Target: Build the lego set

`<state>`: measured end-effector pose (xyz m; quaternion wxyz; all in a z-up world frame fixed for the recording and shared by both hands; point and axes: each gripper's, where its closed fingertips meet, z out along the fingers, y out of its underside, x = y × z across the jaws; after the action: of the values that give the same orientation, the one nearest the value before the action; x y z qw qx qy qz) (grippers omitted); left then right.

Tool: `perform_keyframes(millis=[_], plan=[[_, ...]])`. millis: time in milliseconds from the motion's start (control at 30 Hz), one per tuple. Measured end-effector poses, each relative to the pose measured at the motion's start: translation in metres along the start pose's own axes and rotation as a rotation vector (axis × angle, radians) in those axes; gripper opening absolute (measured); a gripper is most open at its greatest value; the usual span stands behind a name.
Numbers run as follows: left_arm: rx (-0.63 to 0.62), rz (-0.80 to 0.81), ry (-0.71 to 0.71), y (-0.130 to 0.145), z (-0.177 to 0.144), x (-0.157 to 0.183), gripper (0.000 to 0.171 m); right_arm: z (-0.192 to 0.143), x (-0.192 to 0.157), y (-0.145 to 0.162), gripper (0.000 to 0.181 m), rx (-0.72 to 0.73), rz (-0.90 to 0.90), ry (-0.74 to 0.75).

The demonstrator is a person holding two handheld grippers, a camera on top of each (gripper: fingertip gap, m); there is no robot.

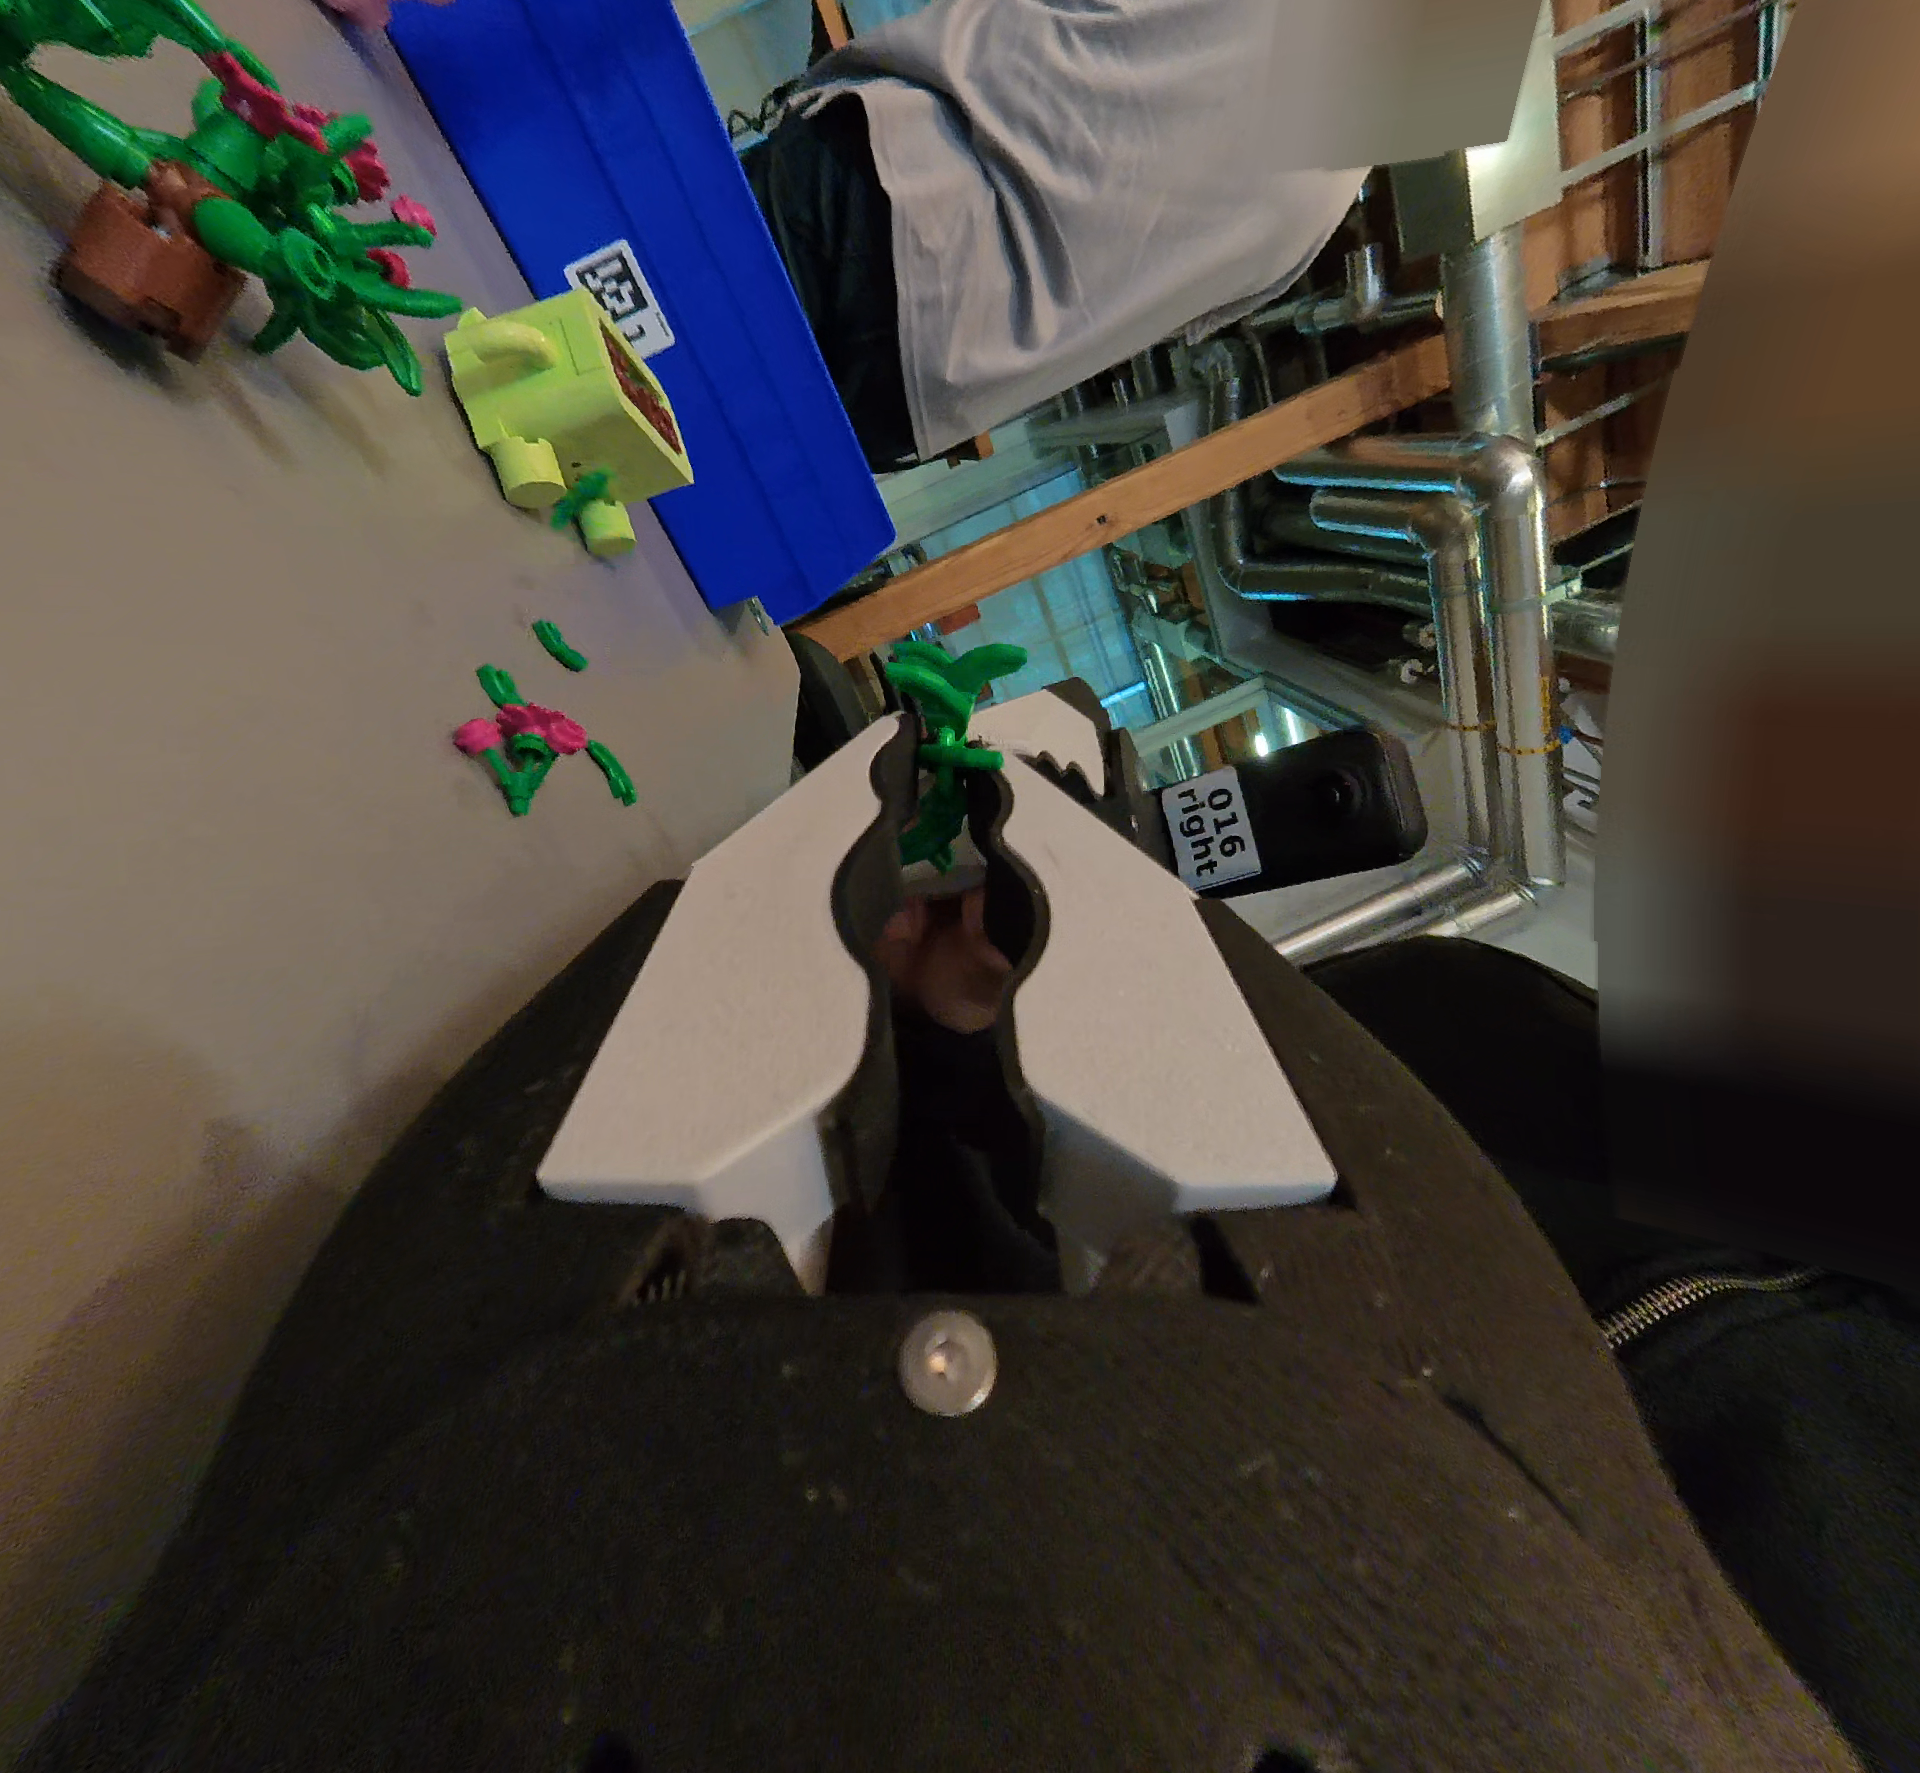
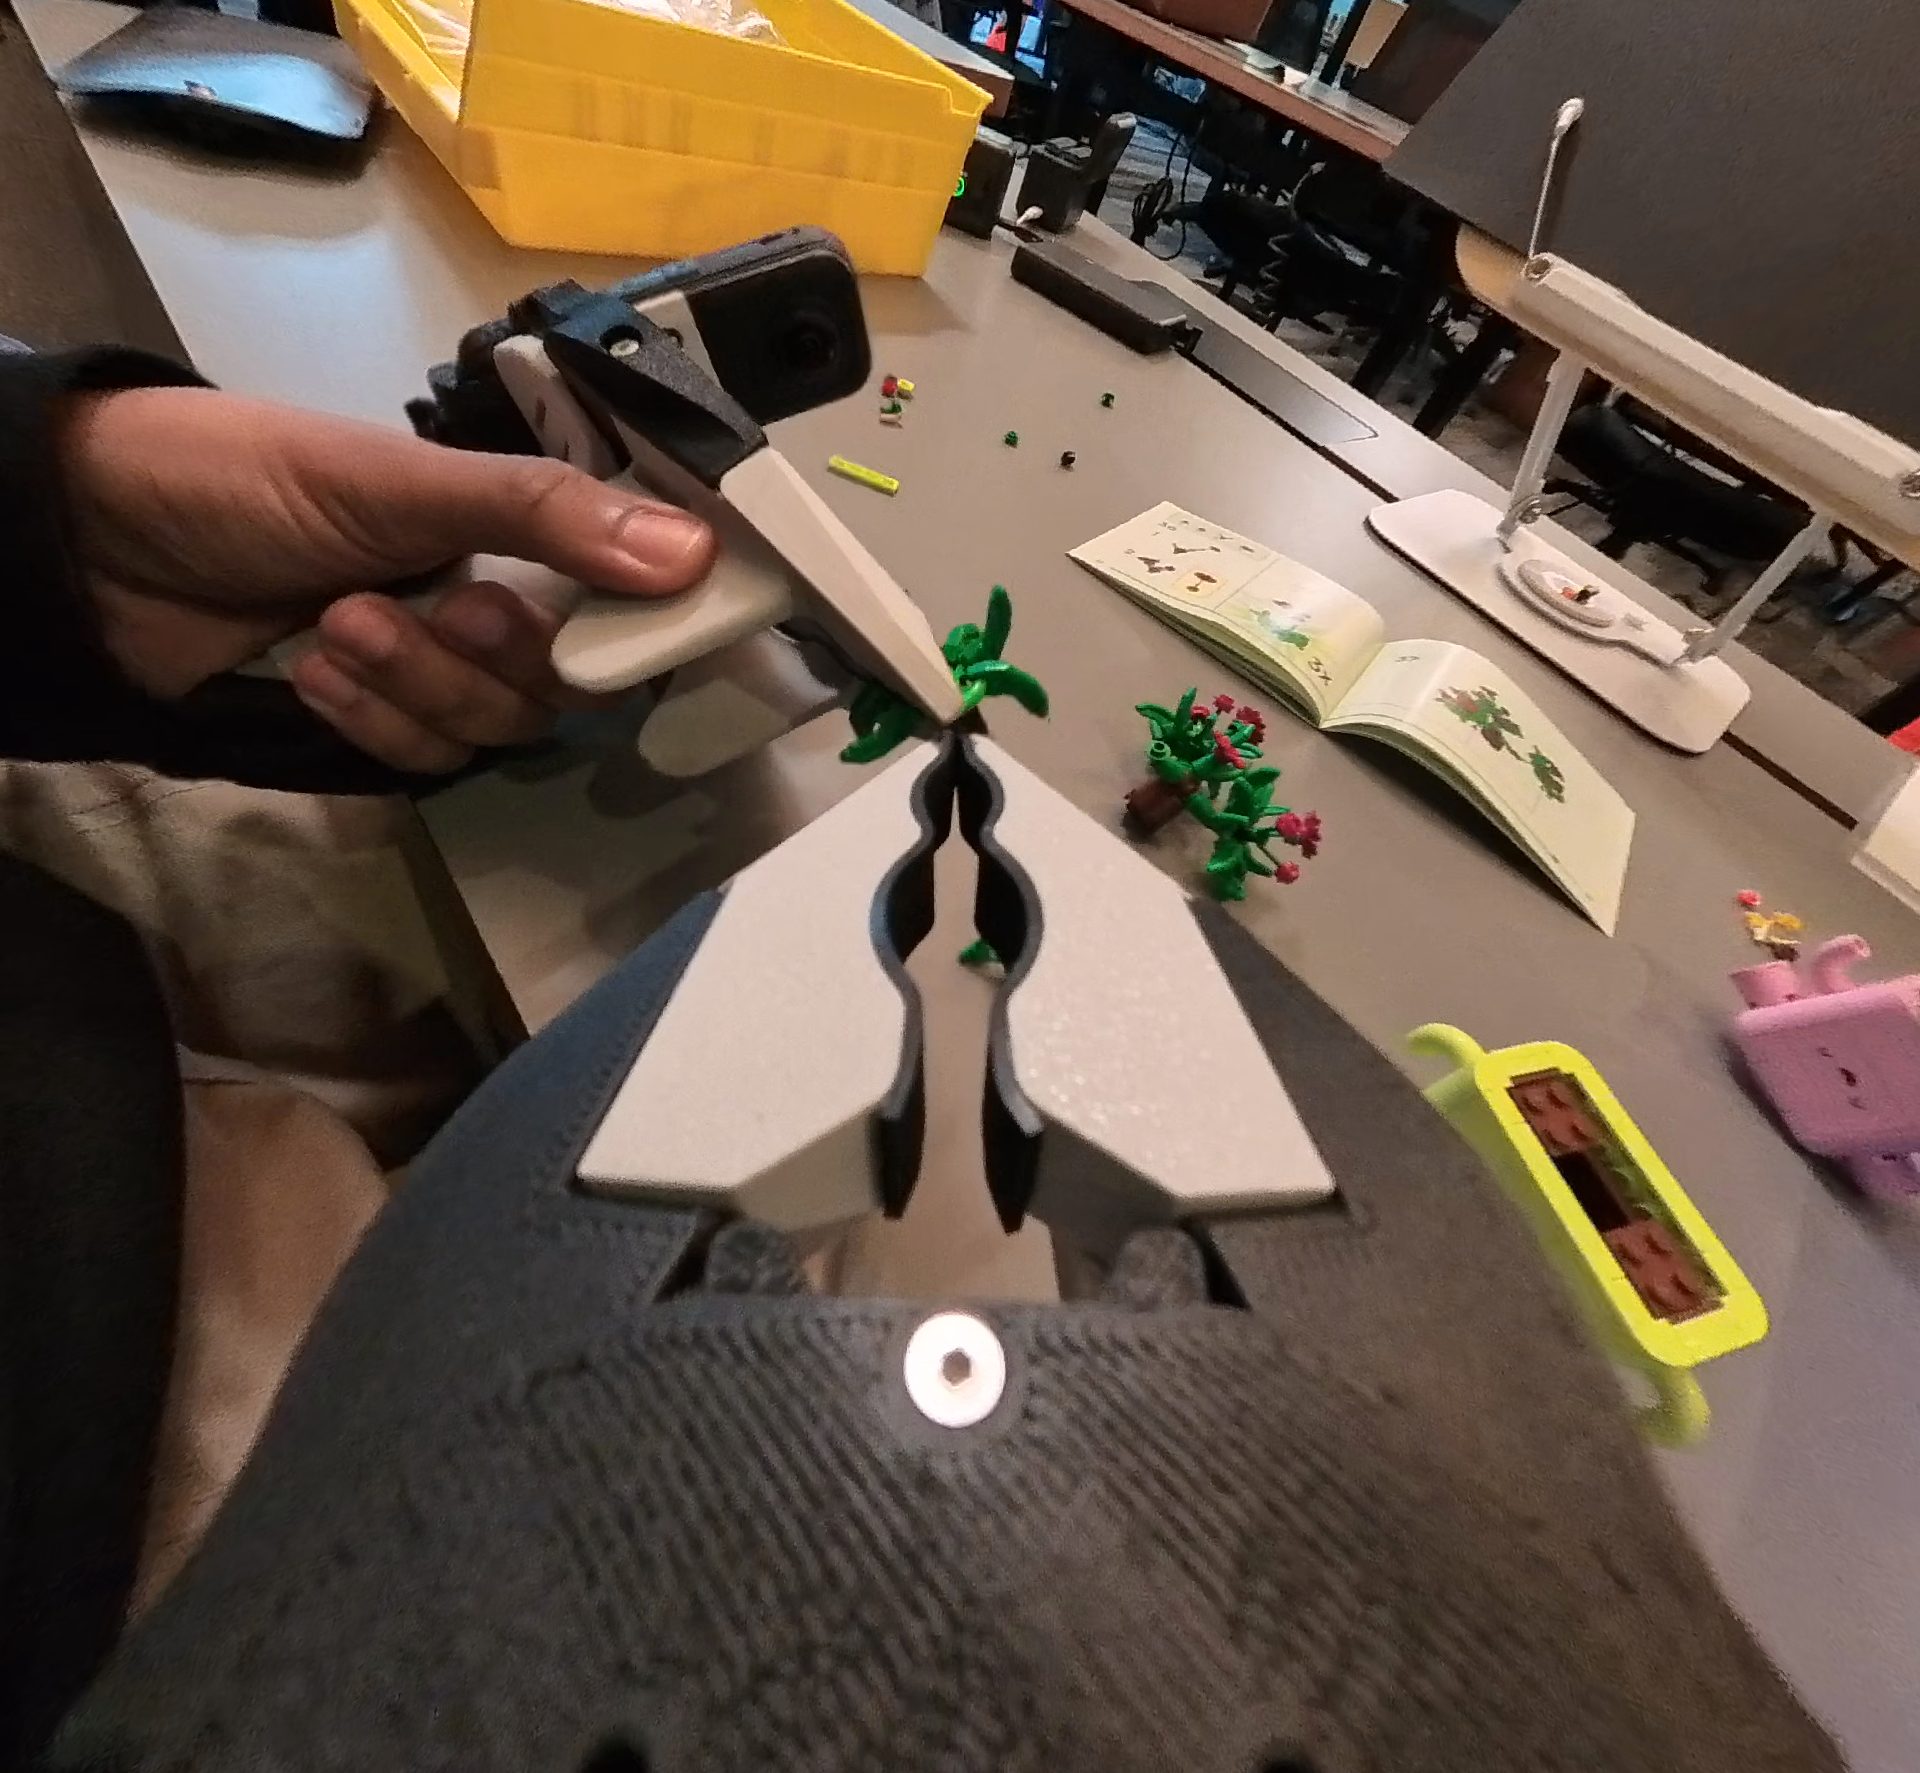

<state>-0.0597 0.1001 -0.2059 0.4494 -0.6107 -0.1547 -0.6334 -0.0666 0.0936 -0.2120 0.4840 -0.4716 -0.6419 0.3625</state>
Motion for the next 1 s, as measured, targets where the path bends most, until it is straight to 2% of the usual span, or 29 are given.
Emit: perform_keyframes(millis=[100, 233, 367, 433, 533, 633, 733, 833, 933, 1000], plan=[[0.052, 0.020, -0.022, -0.009, -0.008, -0.001, 0.006, -0.007, 0.017, 0.002, 0.000, 0.016, 0.077, 0.019], [0.069, 0.067, -0.071, -0.016, -0.017, -0.005, 0.006, -0.028, 0.059, 0.011, 0.000, 0.066, 0.306, 0.040], [0.070, 0.072, -0.065, -0.019, -0.020, -0.004, 0.006, -0.044, 0.091, 0.034, 0.009, 0.011, 0.475, 0.060], [0.060, 0.068, -0.063, -0.018, -0.019, -0.005, 0.006, -0.042, 0.085, 0.050, 0.012, -0.076, 0.559, -0.013], [0.037, 0.068, -0.072, -0.016, -0.017, -0.007, 0.006, -0.032, 0.056, 0.078, 0.019, -0.279, 0.610, -0.144], [0.021, 0.069, -0.078, -0.014, -0.016, -0.008, 0.006, -0.021, 0.037, 0.090, 0.017, -0.348, 0.529, -0.178], [0.017, 0.067, -0.079, -0.013, -0.015, -0.008, 0.006, -0.018, 0.018, 0.095, 0.021, -0.429, 0.554, -0.253], [0.012, 0.065, -0.078, -0.012, -0.015, -0.009, 0.006, -0.020, 0.006, 0.092, 0.017, -0.453, 0.559, -0.318], [0.010, 0.061, -0.073, -0.012, -0.015, -0.008, 0.005, -0.023, -0.018, 0.076, 0.017, -0.418, 0.557, -0.474], [0.010, 0.056, -0.066, -0.012, -0.015, -0.008, 0.005, -0.023, -0.009, 0.072, 0.015, -0.378, 0.494, -0.428]])
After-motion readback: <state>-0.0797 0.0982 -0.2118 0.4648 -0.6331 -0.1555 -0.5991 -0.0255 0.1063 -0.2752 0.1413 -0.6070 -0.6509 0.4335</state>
